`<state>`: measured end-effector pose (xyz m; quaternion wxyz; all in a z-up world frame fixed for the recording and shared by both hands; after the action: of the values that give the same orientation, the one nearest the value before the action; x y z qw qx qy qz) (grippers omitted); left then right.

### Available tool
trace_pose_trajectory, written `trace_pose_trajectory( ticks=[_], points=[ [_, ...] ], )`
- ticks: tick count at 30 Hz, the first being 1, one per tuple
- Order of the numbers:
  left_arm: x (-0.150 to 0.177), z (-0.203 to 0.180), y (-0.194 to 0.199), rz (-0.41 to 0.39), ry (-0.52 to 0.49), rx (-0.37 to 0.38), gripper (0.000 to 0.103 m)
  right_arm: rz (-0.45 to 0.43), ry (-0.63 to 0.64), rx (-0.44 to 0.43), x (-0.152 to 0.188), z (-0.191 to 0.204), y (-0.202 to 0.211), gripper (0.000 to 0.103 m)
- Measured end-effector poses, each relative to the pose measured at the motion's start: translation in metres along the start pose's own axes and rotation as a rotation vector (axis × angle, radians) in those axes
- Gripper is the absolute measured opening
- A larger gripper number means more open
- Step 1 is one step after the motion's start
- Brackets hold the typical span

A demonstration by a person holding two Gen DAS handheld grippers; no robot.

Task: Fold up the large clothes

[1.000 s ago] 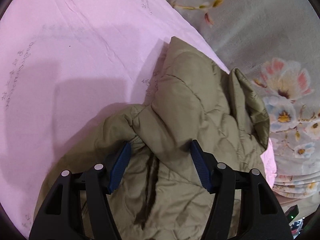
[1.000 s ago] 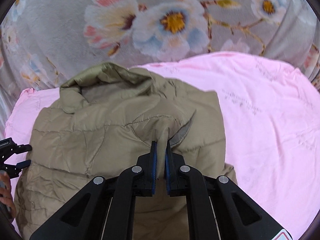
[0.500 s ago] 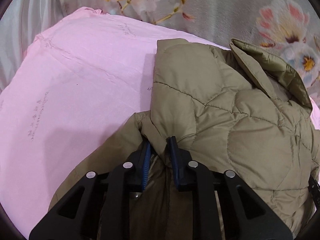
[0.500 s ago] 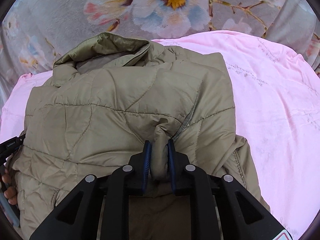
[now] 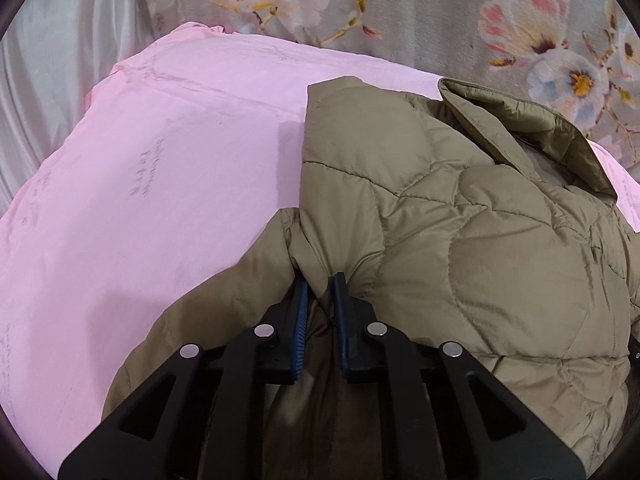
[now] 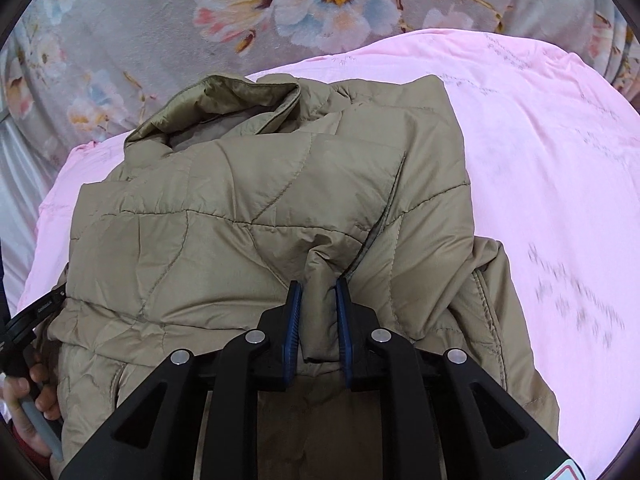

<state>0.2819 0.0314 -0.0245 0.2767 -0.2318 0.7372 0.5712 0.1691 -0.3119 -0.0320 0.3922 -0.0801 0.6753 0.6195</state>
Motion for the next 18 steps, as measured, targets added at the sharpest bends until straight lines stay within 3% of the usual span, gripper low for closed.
trace_pose_trajectory(
  ticks=[4, 5, 8, 11, 15, 18],
  points=[
    [0.005, 0.011, 0.019, -0.023, 0.051, 0.049, 0.013, 0.015, 0.001, -0.029, 0.003, -0.004, 0.01, 0.019],
    [0.003, 0.013, 0.027, -0.028, 0.057, 0.057, 0.014, 0.024, -0.011, -0.03, 0.001, -0.007, 0.014, 0.024],
    [-0.013, 0.005, 0.06, -0.096, -0.014, 0.029, 0.016, -0.037, -0.064, -0.014, -0.014, -0.021, 0.048, 0.035],
    [-0.039, -0.019, 0.085, -0.137, -0.067, 0.043, 0.024, -0.096, -0.07, -0.007, -0.034, -0.016, 0.072, 0.035],
    [-0.059, -0.074, 0.068, -0.036, -0.139, 0.129, 0.025, -0.08, 0.044, -0.069, -0.046, 0.042, 0.069, 0.035],
    [-0.05, -0.108, 0.028, 0.045, -0.198, 0.127, 0.025, -0.065, 0.136, -0.062, -0.047, 0.085, 0.052, 0.035]
  ],
)
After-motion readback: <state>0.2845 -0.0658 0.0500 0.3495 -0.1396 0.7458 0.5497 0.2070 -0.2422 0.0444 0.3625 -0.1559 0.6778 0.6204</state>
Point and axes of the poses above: each gripper's, at about its wrist camera, not at the fingertips, and y roughly against the way its jaws point, z to its left, x to its underside, the point moved 2 cm from there along -y, roughly the way its jaws point, and after that the axes turned 12 degrees about x, right-handed, at the moved point
